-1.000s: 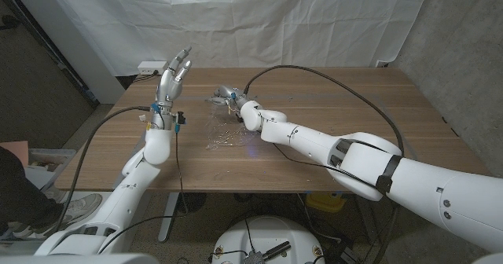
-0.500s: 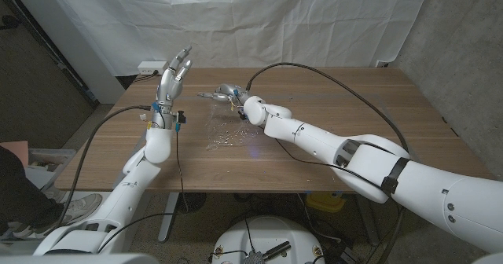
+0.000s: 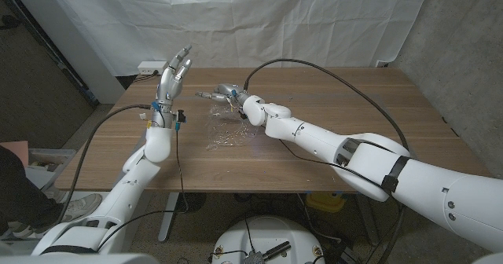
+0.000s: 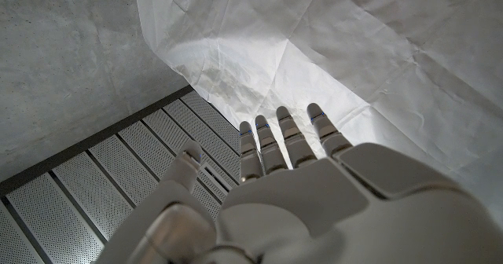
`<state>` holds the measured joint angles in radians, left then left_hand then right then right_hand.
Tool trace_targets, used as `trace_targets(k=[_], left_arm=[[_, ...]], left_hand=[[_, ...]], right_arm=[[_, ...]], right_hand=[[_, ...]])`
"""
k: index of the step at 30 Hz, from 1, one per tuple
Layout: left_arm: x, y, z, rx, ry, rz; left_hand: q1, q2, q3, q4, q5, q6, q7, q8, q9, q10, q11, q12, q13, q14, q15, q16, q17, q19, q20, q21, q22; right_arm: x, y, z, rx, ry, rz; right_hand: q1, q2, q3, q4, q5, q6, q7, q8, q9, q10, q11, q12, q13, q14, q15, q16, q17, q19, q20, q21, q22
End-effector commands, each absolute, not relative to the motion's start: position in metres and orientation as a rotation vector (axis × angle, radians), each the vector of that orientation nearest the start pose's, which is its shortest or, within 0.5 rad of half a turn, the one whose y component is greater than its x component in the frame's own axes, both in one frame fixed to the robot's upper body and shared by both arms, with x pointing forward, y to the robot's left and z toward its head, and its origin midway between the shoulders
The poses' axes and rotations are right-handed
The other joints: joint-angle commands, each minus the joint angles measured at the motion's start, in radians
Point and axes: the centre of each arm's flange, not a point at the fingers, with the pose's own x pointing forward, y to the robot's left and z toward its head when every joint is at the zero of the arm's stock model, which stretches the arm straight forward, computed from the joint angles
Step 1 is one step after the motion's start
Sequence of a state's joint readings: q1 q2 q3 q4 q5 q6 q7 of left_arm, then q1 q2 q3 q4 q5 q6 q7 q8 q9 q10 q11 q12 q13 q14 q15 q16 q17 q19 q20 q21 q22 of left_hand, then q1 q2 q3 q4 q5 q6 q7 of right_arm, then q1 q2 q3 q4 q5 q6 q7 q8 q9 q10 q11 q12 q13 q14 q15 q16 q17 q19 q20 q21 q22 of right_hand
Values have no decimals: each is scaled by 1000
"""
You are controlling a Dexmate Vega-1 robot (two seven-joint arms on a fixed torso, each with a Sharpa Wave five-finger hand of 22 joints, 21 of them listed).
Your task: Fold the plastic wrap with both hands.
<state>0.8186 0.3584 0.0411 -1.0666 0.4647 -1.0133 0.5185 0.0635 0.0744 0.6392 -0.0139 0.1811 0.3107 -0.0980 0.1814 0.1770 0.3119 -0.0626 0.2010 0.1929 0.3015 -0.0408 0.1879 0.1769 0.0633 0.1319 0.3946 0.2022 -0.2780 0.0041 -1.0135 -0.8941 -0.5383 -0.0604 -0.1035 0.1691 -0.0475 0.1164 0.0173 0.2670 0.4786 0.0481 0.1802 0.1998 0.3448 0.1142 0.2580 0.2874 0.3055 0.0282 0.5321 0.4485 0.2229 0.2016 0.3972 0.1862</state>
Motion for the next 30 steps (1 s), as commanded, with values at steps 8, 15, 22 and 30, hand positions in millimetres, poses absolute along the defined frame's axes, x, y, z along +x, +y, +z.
trace_targets(k=[8, 15, 22, 30], left_arm=[[587, 323, 21, 497, -1314, 161], [597, 329, 28, 467, -1260, 66], [602, 341, 32, 461, -1183, 22], [607, 355, 35, 463, -1099, 12]], left_hand=[[3, 0, 3, -5, -1, -5, 0, 3, 2, 2, 3, 5, 3, -9, 1, 1, 1, -4, 7, -2, 6], [-7, -3, -2, 1, -1, 92, 39, 35, 7, 39, 12, 19, 5, 8, 11, 7, 3, 7, 12, 2, 7], [-16, -6, -7, 7, -1, 161, 62, 51, 11, 89, 23, 36, 7, 19, 12, 9, 3, 14, 9, 4, 8], [-32, -18, -20, 18, -2, 190, 84, 55, 12, 108, 26, 41, 9, 19, 16, 9, 5, 6, 11, 1, 8]], right_arm=[[639, 40, 48, -1313, -701, 112], [616, 20, 35, -1271, -672, 27], [594, 13, 18, -1242, -659, -15], [580, 7, -2, -1213, -616, -72]], right_hand=[[104, 30, 42, -54, 12, -22, -7, 11, 0, 6, -18, -3, 0, -3, -22, -10, -3, 22, -5, -8, 1], [147, 43, 60, -79, 10, -3, -5, 24, 1, 11, -18, 0, 0, -5, -24, -15, -5, 23, -7, -12, 1], [197, 59, 83, -108, 8, 7, -7, 30, 3, 19, -23, 5, 1, -2, -28, -19, -8, 26, -9, -16, 1], [251, 69, 106, -140, 4, -1, -11, 27, 5, 7, -33, 3, 2, -13, -35, -31, -13, 13, -13, -27, 1]])
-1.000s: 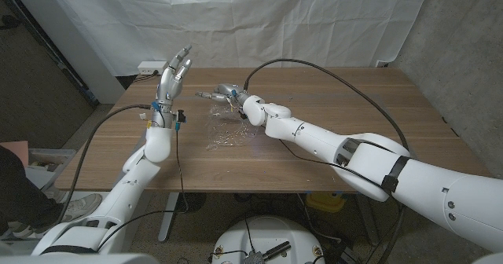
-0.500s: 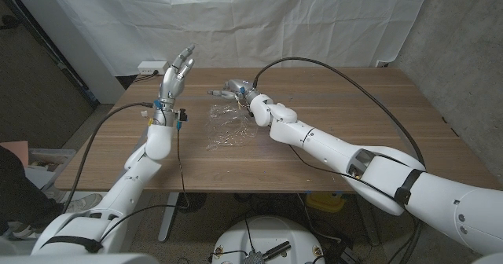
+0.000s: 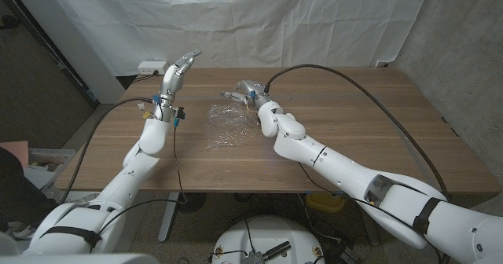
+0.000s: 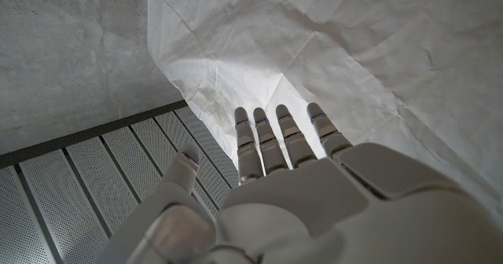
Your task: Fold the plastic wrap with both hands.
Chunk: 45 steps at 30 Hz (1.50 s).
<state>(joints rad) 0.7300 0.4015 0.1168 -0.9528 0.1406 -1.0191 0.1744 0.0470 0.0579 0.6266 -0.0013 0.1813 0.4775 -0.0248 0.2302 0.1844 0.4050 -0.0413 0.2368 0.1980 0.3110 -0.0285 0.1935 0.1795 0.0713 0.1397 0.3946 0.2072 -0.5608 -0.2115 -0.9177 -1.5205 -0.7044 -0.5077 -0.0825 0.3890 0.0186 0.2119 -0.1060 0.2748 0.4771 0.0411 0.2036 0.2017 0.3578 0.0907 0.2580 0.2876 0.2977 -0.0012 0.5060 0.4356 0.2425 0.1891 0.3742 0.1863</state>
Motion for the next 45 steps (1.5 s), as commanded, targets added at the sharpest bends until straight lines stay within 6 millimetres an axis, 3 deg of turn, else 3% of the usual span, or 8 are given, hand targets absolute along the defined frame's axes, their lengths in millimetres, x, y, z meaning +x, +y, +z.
trace_targets(k=[1, 13, 20, 29, 33, 37, 39, 45], left_arm=[[607, 356, 36, 465, -1090, 12], [618, 368, 43, 461, -1005, 6], [624, 370, 43, 451, -970, 8], [627, 362, 43, 477, -962, 12], [627, 358, 43, 477, -967, 6], [626, 353, 44, 483, -976, -1], [626, 351, 45, 485, -976, -2], [626, 346, 46, 496, -979, -1]], left_hand=[[-17, -2, -8, 6, -2, 27, 12, 7, 5, 16, 4, 6, 4, 9, 4, 3, 3, -3, 3, 1, 3], [-31, -9, -20, 19, -1, 46, 14, 8, 5, 36, 8, 11, 5, 24, 0, 8, 4, -2, 6, 1, 4], [-35, 32, -9, 45, 2, 43, 22, 0, 7, 33, 11, 7, 6, 21, 5, 7, 6, -5, 8, 1, 5], [-38, 44, -8, 61, 1, 33, 20, -7, 7, 27, 11, 3, 6, 13, 4, 4, 6, -7, 8, 1, 6], [-39, 46, -9, 68, 0, 23, 20, -13, 7, 26, 11, 2, 7, 11, 1, 3, 6, -8, 6, 1, 6], [-39, 46, -10, 72, 0, 20, 20, -16, 7, 22, 9, 0, 7, 7, 3, 1, 5, -8, 4, 1, 6], [-38, 45, -11, 74, 0, 18, 19, -17, 7, 22, 8, -1, 7, 6, 3, 0, 5, -8, 4, 1, 6], [-37, 44, -12, 79, 0, 10, 15, -22, 7, 18, 7, -3, 7, 4, 3, -1, 4, -11, 1, 0, 6]], right_arm=[[578, 5, -4, -1217, -617, -86], [561, -7, -28, -1190, -575, -133], [548, -16, -36, -1156, -550, -145], [530, -25, -42, -1116, -531, -215], [524, -26, -42, -1151, -517, -233], [523, -29, -46, -1129, -468, -185], [519, -26, -48, -1117, -436, -134], [513, -9, -57, -1118, -397, -54]], right_hand=[[37, 5, 13, -20, -4, 0, -6, 4, 3, -7, -7, 3, 2, -6, -6, -6, -1, -7, -1, -5, 1], [112, 16, 44, -57, -10, 18, -11, 12, 5, 5, -20, 11, 5, 4, -16, -12, -7, -6, -6, -12, 1], [132, 10, 49, -64, -13, 30, -11, 17, 6, 9, -19, 14, 6, 11, -19, -13, -10, -5, -7, -14, 1], [97, 20, 35, -29, -30, 89, 2, 36, 10, 48, -7, 33, 11, 53, -23, 8, 2, 4, -12, -19, 2], [49, 17, 13, -5, -47, 170, 23, 62, 16, 85, 5, 51, 17, 92, -17, 28, 15, 9, -14, -25, 3], [41, 14, 6, -6, -51, 227, 41, 84, 22, 100, 8, 59, 21, 114, -14, 45, 26, 11, -15, -29, 3], [53, 16, 8, -14, -51, 262, 64, 98, 27, 137, 10, 77, 26, 125, -14, 60, 38, 13, -15, -34, 4], [83, 21, 18, -32, -48, 271, 73, 100, 32, 131, 9, 80, 32, 114, -10, 66, 50, -5, -17, -45, 5]])
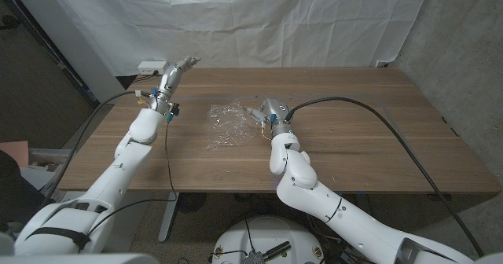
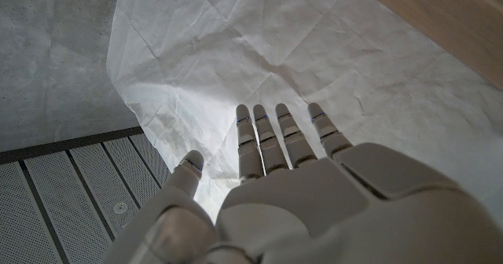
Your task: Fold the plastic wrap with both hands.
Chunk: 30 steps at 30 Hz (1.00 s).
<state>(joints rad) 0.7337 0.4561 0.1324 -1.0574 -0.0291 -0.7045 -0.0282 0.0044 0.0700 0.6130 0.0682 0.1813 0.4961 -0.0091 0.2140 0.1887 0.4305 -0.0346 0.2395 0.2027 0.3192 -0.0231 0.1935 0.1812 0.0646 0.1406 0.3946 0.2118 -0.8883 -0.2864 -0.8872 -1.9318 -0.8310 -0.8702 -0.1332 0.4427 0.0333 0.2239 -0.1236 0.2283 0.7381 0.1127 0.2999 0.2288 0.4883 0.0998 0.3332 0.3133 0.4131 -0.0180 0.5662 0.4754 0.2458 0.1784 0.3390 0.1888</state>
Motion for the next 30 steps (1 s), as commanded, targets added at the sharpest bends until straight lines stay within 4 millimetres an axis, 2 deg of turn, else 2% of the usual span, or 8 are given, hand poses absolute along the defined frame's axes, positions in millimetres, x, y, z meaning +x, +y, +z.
trace_targets(k=[1, 7, 11, 18, 25, 30], left_arm=[[626, 344, 47, 496, -982, -5], [626, 338, 50, 505, -991, -14], [626, 336, 51, 509, -993, -14], [624, 334, 50, 514, -1000, -14], [621, 335, 50, 533, -1003, -2], [621, 335, 48, 550, -1002, -1]], left_hand=[[6, 32, 2, 10, 0, -9, 0, -6, 3, -7, 1, -6, 3, -6, -3, -1, 2, -5, -1, -1, 2], [7, 29, 1, 14, 0, -13, -2, -9, 3, -14, 1, -10, 3, -10, -4, -3, 2, -6, -1, -1, 2], [8, 28, 0, 15, 0, -16, -2, -11, 3, -19, -1, -12, 3, -11, -4, -3, 1, -6, -1, -1, 2], [12, 24, -1, 17, 0, -27, -4, -16, 2, -23, 3, -14, 3, -15, -6, -5, 0, -7, -3, -1, 2], [17, 22, 0, 15, 0, -36, -10, -19, 2, -29, -1, -17, 3, -19, -7, -7, -1, -6, -3, -1, 1], [22, 20, 2, 12, 1, -37, -9, -20, 2, -31, -2, -18, 3, -20, -11, -7, -3, -6, -5, -1, 1]], right_arm=[[511, -4, -58, -1146, -418, -60], [513, 2, -61, -1230, -363, -36], [515, 11, -63, -1276, -344, -39], [523, 17, -62, -1282, -360, -44], [526, 28, -59, -1286, -381, -79], [527, 27, -57, -1246, -397, -149]], right_hand=[[39, 8, 10, -20, -1, 9, 1, 4, 6, -1, -3, 5, 7, -6, 5, 7, 13, -16, -6, -14, 2], [104, 6, 28, -47, 4, -19, -21, -5, 15, -35, -19, 1, 16, -31, -2, 15, 30, -23, -6, -24, 3], [123, -4, 28, -51, 6, -12, -20, -1, 19, -45, -18, 1, 21, -51, 1, 14, 38, -33, -3, -31, 4], [118, -12, 18, -35, 8, 28, 3, 14, 24, -38, -14, 10, 27, -50, 6, 27, 51, -32, -3, -36, 5], [116, 0, 17, -24, 9, 58, 5, 23, 27, -17, -12, 24, 32, -31, 2, 47, 64, -14, -7, -32, 5], [118, 5, 18, -23, 9, 58, 4, 22, 28, -16, -12, 26, 33, -30, 2, 50, 68, -14, -9, -33, 6]])
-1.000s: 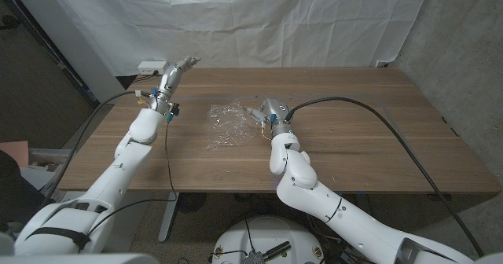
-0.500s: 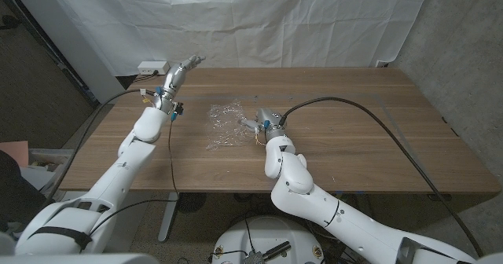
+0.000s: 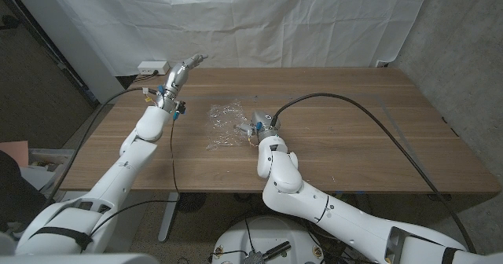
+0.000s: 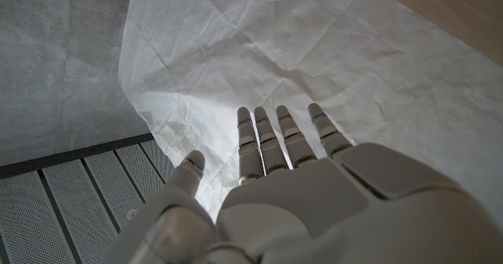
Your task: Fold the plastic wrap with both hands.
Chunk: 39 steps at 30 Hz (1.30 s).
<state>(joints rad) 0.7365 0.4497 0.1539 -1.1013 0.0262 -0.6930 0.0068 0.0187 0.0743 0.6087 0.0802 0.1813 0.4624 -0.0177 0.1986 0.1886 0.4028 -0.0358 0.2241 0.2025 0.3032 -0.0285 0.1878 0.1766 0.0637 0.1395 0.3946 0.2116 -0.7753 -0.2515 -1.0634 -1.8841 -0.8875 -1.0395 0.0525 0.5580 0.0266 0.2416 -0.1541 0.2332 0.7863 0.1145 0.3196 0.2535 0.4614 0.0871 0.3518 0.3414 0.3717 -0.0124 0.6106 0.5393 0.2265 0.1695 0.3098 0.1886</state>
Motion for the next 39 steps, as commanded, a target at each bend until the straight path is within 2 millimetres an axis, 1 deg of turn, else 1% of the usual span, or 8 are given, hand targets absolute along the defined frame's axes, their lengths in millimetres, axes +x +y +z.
trace_targets(k=[1, 10, 19, 22, 25, 30, 34, 39], left_arm=[[621, 335, 48, 556, -1004, 1], [620, 333, 48, 569, -1016, -7], [621, 332, 50, 573, -1024, -13], [622, 333, 50, 573, -1021, -13], [623, 334, 50, 573, -1015, -12], [625, 335, 50, 570, -1014, -11], [626, 334, 52, 569, -1020, -14], [625, 334, 53, 561, -1027, -11]], left_hand=[[9, 15, 7, -1, 1, -4, 0, -4, 2, -4, 0, -3, 3, -6, -7, -2, 2, -5, -4, -2, 1], [20, 13, 11, -10, 1, -4, -1, -4, 2, -9, 0, -6, 3, -9, -7, -3, 0, -5, -7, -2, 0], [27, 9, 13, -18, 1, -7, -2, -4, 2, -8, -1, -5, 3, -11, -8, -4, -1, -6, -8, -3, -1], [29, 8, 14, -20, 1, -7, -3, -4, 2, -11, -2, -7, 3, -12, -7, -4, -1, -7, -7, -4, -1], [32, 7, 14, -22, 1, -8, -2, -5, 2, -12, -1, -7, 3, -13, -8, -4, -2, -7, -7, -4, -1], [35, 4, 15, -27, 1, -16, -3, -7, 2, -14, -1, -8, 3, -14, -6, -4, -2, -9, -6, -5, -1], [37, 3, 15, -29, 1, -17, -3, -7, 2, -16, 0, -9, 3, -15, -6, -4, -2, -9, -6, -5, -1], [39, 1, 16, -32, 1, -22, -3, -9, 2, -18, -1, -9, 3, -15, -6, -4, -2, -9, -5, -5, -1]], right_arm=[[528, 27, -56, -1241, -393, -156], [537, 27, -52, -1270, -408, -245], [544, 39, -50, -1219, -453, -312], [544, 40, -49, -1224, -451, -322], [542, 39, -47, -1195, -474, -317], [536, 38, -48, -1155, -525, -290], [532, 39, -49, -1137, -580, -308], [528, 40, -47, -1137, -561, -278]], right_hand=[[1, 10, -1, 8, 3, 10, 3, 2, 4, 12, 2, 9, 6, 11, -2, 7, 5, 5, 0, -4, 6], [-6, 8, -10, 13, 0, 27, 7, 6, 8, 39, 6, 26, 10, 38, -4, 29, 17, 17, -1, -4, 6], [17, 14, -14, 9, -5, 142, 7, 49, 23, 155, -2, 93, 25, 142, -24, 85, 26, 76, -9, 8, 6], [58, 27, 1, -6, -2, 192, 9, 69, 30, 190, -14, 119, 33, 173, -34, 101, 25, 91, -15, 9, 6], [210, 69, 68, -36, 4, 238, -3, 86, 39, 218, -32, 149, 41, 195, -50, 110, 13, 108, -21, 8, 6], [416, 78, 167, -45, -7, 308, -27, 110, 38, 270, -67, 181, 30, 234, -93, 110, 8, 134, -49, 13, 6], [470, 73, 194, -41, -10, 314, -34, 113, 39, 280, -95, 191, 30, 239, -110, 101, 5, 133, -56, 11, 6], [494, 65, 207, -33, -13, 328, -22, 117, 37, 290, -117, 205, 38, 242, -126, 91, 1, 132, -62, 10, 6]])
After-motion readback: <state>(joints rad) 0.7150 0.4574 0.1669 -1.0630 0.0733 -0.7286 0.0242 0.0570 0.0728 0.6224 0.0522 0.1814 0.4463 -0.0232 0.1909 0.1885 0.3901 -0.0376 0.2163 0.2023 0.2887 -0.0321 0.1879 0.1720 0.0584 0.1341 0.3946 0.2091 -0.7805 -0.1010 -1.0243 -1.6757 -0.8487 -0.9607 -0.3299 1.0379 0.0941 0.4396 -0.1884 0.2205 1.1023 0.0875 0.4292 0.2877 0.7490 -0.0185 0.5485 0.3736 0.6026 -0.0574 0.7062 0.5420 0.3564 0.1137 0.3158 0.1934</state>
